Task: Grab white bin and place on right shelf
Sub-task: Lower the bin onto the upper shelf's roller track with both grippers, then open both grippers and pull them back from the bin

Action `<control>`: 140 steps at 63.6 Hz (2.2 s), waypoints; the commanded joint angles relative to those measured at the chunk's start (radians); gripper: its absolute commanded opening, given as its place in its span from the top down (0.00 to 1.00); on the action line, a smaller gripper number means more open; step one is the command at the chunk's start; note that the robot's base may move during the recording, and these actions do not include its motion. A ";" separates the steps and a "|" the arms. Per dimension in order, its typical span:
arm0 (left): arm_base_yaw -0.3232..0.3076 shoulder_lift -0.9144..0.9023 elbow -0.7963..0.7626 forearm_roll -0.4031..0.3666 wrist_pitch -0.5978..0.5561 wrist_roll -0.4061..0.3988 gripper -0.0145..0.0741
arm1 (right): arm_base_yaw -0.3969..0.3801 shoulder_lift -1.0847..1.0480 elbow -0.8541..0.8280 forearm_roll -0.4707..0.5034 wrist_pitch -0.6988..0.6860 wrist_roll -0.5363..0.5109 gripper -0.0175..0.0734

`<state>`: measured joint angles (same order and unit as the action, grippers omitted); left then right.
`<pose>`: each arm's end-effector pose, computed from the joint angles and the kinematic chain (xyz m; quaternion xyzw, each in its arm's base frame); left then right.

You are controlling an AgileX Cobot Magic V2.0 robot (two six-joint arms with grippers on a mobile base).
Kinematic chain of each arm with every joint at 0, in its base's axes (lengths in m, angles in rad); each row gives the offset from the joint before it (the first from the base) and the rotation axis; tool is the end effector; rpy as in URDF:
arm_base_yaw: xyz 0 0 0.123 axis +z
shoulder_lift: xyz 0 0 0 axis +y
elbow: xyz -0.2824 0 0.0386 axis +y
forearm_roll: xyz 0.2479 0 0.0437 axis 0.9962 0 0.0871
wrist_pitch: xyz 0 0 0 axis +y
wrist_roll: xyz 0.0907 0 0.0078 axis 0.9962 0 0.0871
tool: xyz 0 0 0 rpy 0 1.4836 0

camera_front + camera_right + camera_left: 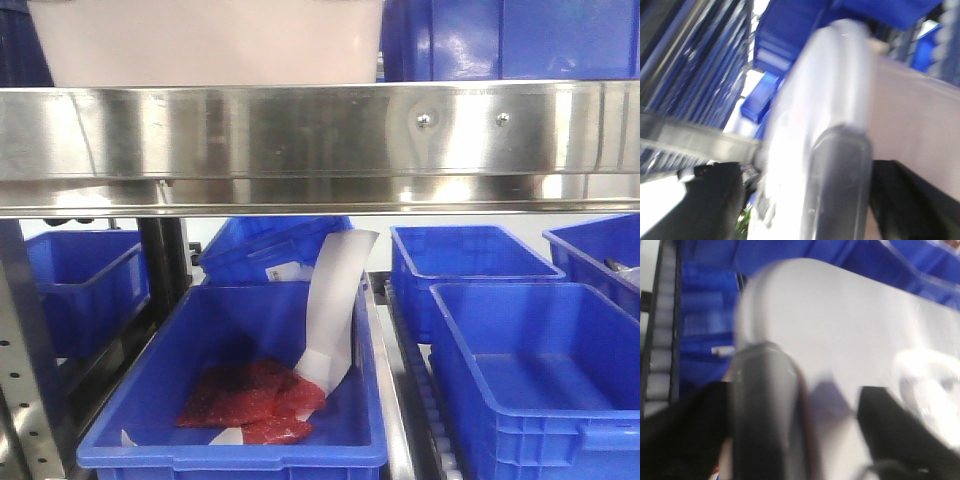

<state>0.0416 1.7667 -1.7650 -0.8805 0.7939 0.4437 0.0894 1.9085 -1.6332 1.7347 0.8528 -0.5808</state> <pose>0.4096 -0.0331 0.4000 0.0226 0.8341 -0.2984 0.4634 0.4335 0.1069 0.3512 0.1099 0.6993 0.6239 0.3311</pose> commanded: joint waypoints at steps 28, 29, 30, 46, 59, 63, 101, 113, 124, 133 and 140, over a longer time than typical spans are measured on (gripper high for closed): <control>0.018 -0.076 -0.033 0.018 -0.023 0.015 0.25 | -0.066 -0.074 -0.062 -0.138 0.089 -0.057 0.11; 0.018 -0.077 -0.033 0.023 -0.029 0.015 0.25 | -0.066 -0.074 -0.072 -0.171 0.086 -0.057 0.11; 0.018 -0.078 -0.033 0.026 -0.031 0.015 0.25 | -0.066 -0.074 -0.079 -0.194 0.081 -0.057 0.11; 0.018 -0.094 -0.033 0.095 -0.047 0.015 0.25 | -0.060 -0.077 -0.258 -0.583 0.049 -0.031 0.11; 0.018 -0.147 -0.033 0.143 -0.043 0.015 0.25 | -0.060 -0.118 -0.339 -0.761 0.056 0.004 0.11; 0.018 -0.176 -0.033 0.156 -0.036 0.015 0.26 | -0.060 -0.142 -0.339 -0.765 0.055 0.004 0.16; 0.018 -0.447 0.082 0.320 0.171 0.015 0.97 | -0.060 -0.479 -0.097 -1.007 -0.045 0.039 0.73; 0.018 -0.638 0.397 0.320 -0.005 0.062 0.97 | -0.060 -0.719 0.277 -1.037 -0.295 0.038 0.73; 0.018 -0.839 0.670 0.310 -0.217 0.100 0.97 | -0.060 -0.945 0.612 -1.047 -0.504 0.034 0.73; 0.016 -0.978 0.854 0.244 -0.329 0.183 0.97 | -0.060 -1.120 0.853 -1.109 -0.610 0.026 0.73; -0.037 -1.081 0.983 0.200 -0.389 0.260 0.97 | -0.060 -1.275 0.998 -1.160 -0.670 0.026 0.73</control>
<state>0.0380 0.7433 -0.8191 -0.6163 0.5232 0.6531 0.0304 0.7193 -0.6772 0.5922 0.3026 -0.5441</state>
